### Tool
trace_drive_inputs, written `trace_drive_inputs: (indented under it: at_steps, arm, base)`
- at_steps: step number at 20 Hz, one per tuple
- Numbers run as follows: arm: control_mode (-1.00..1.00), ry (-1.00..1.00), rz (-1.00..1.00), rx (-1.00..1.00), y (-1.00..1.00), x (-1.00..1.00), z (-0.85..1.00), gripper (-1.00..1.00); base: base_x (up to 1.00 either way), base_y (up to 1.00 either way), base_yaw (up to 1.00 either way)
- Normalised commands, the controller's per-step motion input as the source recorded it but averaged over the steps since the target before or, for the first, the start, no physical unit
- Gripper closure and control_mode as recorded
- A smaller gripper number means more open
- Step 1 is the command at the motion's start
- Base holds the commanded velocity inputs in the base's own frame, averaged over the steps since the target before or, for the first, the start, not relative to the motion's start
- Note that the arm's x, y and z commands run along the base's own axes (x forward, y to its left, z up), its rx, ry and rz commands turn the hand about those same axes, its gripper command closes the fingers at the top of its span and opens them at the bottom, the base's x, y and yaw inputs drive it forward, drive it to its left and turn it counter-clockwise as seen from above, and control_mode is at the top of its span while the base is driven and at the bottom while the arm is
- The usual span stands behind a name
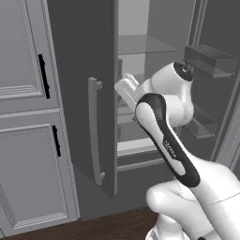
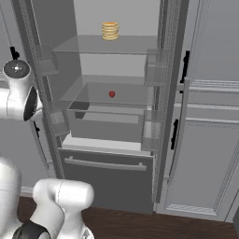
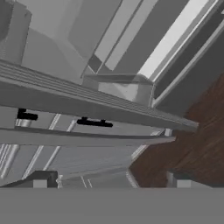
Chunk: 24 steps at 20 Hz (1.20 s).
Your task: Take the strawberry from the fridge and place it on top of the pancake, located on the dining counter.
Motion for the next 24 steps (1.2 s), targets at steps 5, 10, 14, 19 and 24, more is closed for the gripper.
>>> trace_drive_inputs:
  at_steps: [5, 10, 14, 19, 24]
  arm:
    - [-1.0, 0.44, 0.09, 0.93, -0.83, 0.78, -0.38, -1.0]
    - [-1.0, 0.47, 0.07, 0.4, -0.03, 1.0, -0.78, -1.0]
    - [-1.0, 0.24, 0.11, 0.25, 0.18, 1.0, -0.18, -1.0]
    - [-1.0, 0.15, 0.12, 0.14, 0.29, 0.73, 0.05, -1.0]
    - [-1.0, 0.05, 0.02, -0.03, 0.94, 0.0, 0.0, -1.0]
  base:
    - [0.0, 0.0, 0.0]
    - [0.0, 0.0, 0.0]
    - [0.0, 0.0, 0.0]
    - [0.0, 0.0, 0.0]
    - [0.0, 0.0, 0.0]
